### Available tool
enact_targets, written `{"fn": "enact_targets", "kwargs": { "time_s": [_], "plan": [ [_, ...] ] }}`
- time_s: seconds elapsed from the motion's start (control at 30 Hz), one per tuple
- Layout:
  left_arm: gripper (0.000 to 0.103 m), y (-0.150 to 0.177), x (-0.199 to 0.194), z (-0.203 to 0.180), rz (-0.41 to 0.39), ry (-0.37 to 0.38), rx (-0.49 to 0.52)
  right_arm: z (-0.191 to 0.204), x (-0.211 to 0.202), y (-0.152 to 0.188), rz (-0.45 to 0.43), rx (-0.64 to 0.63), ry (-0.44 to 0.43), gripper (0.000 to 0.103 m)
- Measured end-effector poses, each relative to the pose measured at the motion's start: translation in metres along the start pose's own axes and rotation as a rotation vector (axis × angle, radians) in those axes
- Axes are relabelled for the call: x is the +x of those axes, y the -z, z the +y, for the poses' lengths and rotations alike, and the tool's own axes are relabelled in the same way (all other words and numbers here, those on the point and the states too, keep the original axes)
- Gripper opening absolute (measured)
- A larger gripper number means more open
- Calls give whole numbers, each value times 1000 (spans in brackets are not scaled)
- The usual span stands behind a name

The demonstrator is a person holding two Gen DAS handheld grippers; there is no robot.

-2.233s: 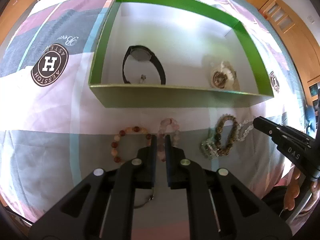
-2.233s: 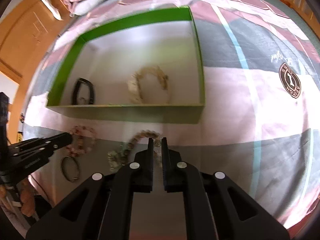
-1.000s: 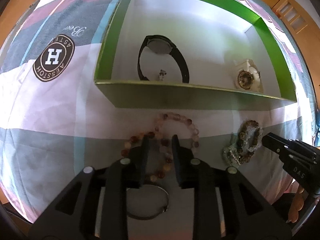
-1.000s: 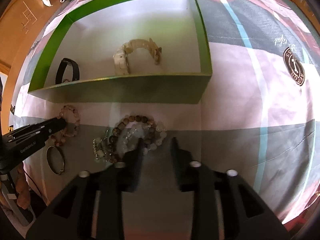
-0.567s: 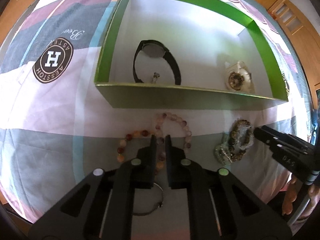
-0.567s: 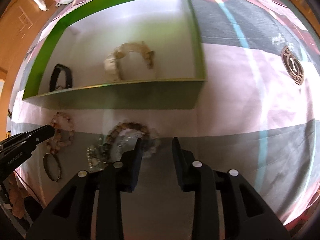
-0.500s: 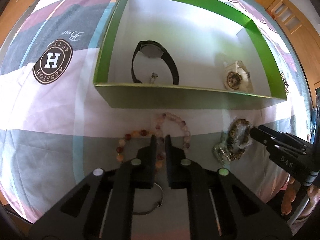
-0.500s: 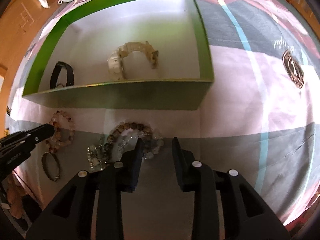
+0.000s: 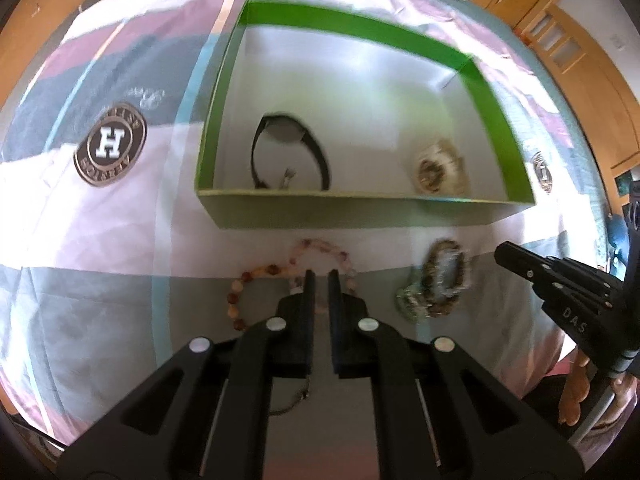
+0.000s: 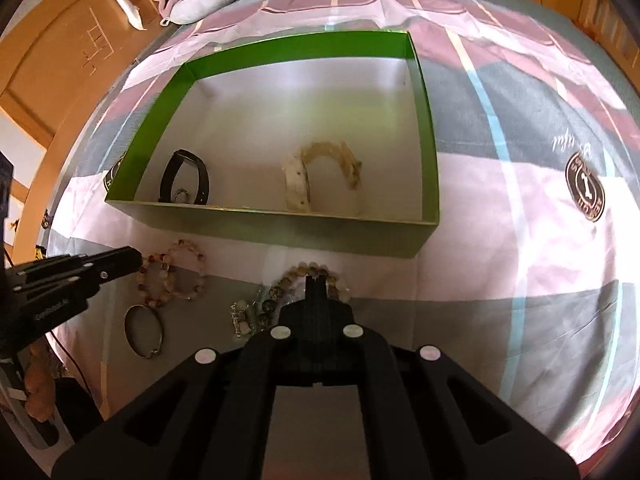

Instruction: Organize jewelry

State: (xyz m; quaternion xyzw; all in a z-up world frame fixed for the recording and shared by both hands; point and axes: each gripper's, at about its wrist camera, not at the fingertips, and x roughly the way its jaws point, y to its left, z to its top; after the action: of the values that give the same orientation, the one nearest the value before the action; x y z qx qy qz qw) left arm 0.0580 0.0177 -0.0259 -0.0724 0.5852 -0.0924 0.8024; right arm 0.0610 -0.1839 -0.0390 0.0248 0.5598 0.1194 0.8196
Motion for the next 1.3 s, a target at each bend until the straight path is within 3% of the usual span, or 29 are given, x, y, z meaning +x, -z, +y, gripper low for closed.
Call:
{"fn": "enact_targets", "kwargs": {
  "time_s": [0.1,0.17,0.23,0.27,0.37,0.43,0.47,0.53,0.57,0.67,0.8,0.97,1.3],
  "plan": [
    [6,0,-2,-1,-6,-8,6,-8,20,-1,48,20,31,0],
    [6,1,5,5,17,-25,-10,-17,33,-2,95,57,28,7],
    [6,-1,16,12,43,-41,-39,-23,41,-3,114,82,22,22],
    [7,-1,21,15,52,-47,-46,-25,43,-3,118,96,23,24],
    [7,-3,32,20,71,-64,-61,-26,50,-5,125,107,27,24],
    [15,-4,36,21,76,-69,-58,-23,51,-5,125,85,47,23],
    [17,-4,37,21,76,-72,-57,-15,57,-7,123,70,62,21],
    [23,-4,40,20,79,-83,-53,-11,55,-7,118,54,67,7],
    [23,-4,41,19,82,-86,-51,-11,53,-7,121,59,44,7],
    [23,-4,44,17,89,-84,-46,-13,42,-8,103,70,10,7],
    [10,-6,52,10,102,-84,-43,-14,28,-9,78,73,-20,7],
    [7,-5,51,2,87,-85,-23,-6,19,-12,58,64,-54,7],
    [8,-8,-12,-5,-60,35,-18,-8,-34,-11,-47,21,-116,7]
  ]
}}
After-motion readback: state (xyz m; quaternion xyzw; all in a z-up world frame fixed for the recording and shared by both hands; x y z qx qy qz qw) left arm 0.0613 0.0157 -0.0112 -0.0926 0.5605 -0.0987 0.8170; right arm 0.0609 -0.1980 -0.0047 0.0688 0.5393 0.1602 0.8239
